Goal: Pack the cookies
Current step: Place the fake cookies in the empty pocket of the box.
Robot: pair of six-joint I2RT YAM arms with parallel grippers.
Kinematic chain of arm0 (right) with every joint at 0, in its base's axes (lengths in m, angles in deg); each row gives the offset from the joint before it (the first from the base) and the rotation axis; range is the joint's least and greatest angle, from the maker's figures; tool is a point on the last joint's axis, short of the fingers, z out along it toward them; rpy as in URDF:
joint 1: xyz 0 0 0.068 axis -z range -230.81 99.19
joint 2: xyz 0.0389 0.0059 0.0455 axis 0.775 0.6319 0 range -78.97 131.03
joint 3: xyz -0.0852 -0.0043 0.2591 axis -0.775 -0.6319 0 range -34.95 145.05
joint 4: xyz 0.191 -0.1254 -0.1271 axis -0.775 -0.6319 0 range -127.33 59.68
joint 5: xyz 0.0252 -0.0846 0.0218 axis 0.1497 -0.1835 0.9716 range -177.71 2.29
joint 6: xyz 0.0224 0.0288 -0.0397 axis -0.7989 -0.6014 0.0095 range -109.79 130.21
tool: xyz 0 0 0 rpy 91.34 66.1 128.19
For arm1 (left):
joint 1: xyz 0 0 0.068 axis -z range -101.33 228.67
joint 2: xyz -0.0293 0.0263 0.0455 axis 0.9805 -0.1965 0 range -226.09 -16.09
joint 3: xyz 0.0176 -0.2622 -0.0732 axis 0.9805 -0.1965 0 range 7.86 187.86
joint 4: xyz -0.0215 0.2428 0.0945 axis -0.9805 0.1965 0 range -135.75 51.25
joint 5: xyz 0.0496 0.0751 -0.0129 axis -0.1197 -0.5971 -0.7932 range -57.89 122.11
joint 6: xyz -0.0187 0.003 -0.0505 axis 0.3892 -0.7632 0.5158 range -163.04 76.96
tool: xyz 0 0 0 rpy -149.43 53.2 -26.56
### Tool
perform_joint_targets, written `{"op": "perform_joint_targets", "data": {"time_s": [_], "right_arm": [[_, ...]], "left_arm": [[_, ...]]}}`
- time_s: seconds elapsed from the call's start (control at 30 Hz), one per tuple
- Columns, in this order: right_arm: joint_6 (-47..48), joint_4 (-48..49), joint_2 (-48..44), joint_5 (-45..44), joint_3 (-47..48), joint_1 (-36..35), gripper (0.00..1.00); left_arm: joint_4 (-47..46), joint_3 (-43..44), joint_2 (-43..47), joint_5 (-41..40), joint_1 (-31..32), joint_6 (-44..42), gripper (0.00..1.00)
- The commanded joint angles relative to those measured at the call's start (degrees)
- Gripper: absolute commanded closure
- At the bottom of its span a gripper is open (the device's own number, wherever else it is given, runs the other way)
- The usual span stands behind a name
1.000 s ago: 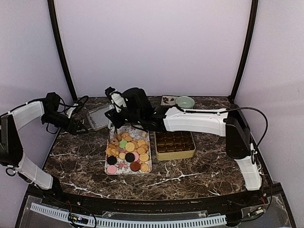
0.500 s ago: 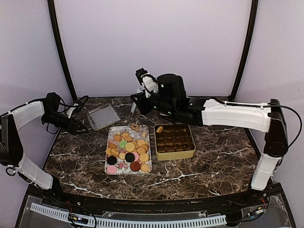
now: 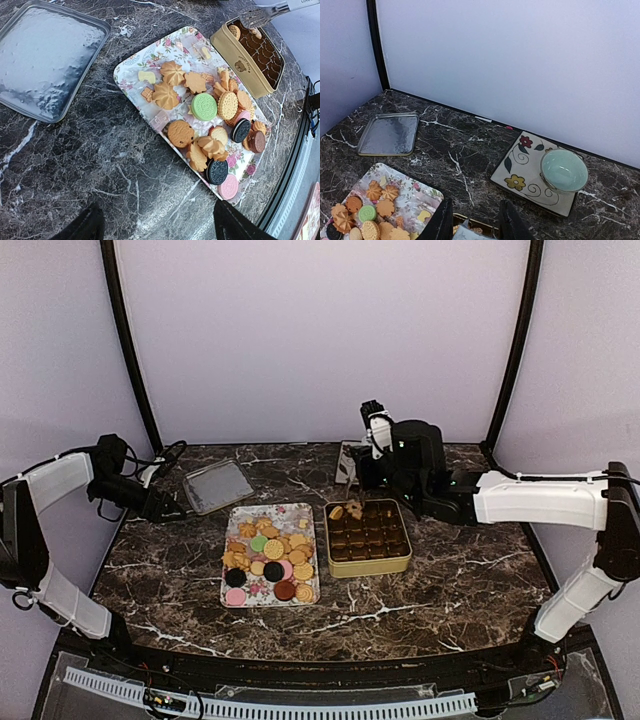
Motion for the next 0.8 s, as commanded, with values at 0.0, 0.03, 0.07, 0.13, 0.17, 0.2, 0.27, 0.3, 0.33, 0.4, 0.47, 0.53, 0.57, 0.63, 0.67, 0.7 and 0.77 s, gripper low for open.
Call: {"op": "perform_joint_targets", "data": {"time_s": [0.0, 0.03, 0.07, 0.13, 0.17, 0.2, 0.27, 0.3, 0.33, 0.4, 0.47, 0.53, 0.57, 0.63, 0.67, 0.7, 0.77], "right_arm": [[-0.20, 7.63, -0.76, -3.56, -1.01, 0.56, 0.85], [-0.16, 8.19, -0.42, -3.82, -1.03, 0.57, 0.85], [-0.19, 8.78, -0.04, -4.14, -1.01, 0.62, 0.85], [0.01, 9.87, 0.56, -4.69, -0.98, 0.70, 0.85], [-0.02, 10.34, 0.83, -4.75, -0.96, 0.81, 0.85], [-0.05, 10.76, 1.05, -4.68, -0.95, 0.91, 0.85], [-0.14, 11.07, 1.57, -4.53, -0.55, 1.01, 0.85], [-0.19, 11.18, 1.81, -4.34, -0.43, 1.01, 0.85], [-0.15, 11.20, 2.13, -4.14, -0.27, 1.01, 0.85], [-0.38, 11.13, 2.43, -4.12, -0.08, 0.97, 0.85], [-0.62, 11.15, 2.50, -3.93, -0.07, 1.04, 0.85], [-0.90, 11.03, 2.49, -3.58, -0.20, 1.05, 0.85], [-1.12, 11.02, 2.50, -3.52, -0.35, 1.09, 0.85], [-1.48, 11.02, 2.42, -3.16, -0.58, 1.07, 0.84], [-1.65, 10.96, 2.50, -2.91, -0.60, 1.05, 0.83], [-1.86, 10.91, 2.46, -2.51, -0.62, 1.07, 0.82], [-2.14, 10.81, 2.49, -1.93, -0.47, 1.04, 0.79]], "left_arm": [[1.30, 1.25, 0.12, 0.89, -0.29, 0.43, 0.23], [1.30, 1.24, 0.16, 0.89, -0.26, 0.41, 0.23], [1.30, 1.23, 0.17, 0.89, -0.28, 0.41, 0.23], [1.29, 1.19, 0.21, 0.89, -0.30, 0.33, 0.23], [1.19, 1.15, 0.17, 0.89, -0.30, 0.39, 0.23], [1.21, 1.14, 0.12, 0.89, -0.25, 0.41, 0.23], [1.22, 1.15, 0.01, 0.89, -0.27, 0.41, 0.23], [1.14, 1.15, -0.07, 0.89, -0.27, 0.42, 0.23], [1.04, 1.10, -0.09, 0.84, -0.29, 0.41, 0.23], [1.00, 1.06, -0.09, 0.89, -0.25, 0.43, 0.23], [1.01, 1.06, -0.17, 0.89, -0.31, 0.41, 0.23], [0.96, 1.06, -0.18, 0.89, -0.27, 0.35, 0.23], [0.95, 1.06, -0.18, 0.89, -0.31, 0.26, 0.23], [0.96, 0.98, -0.18, 0.89, -0.27, 0.17, 0.23], [0.95, 0.92, -0.18, 0.89, -0.31, 0.15, 0.23], [1.02, 0.89, -0.18, 0.89, -0.32, 0.15, 0.23], [1.00, 0.96, -0.10, 0.89, -0.25, 0.15, 0.23]]}}
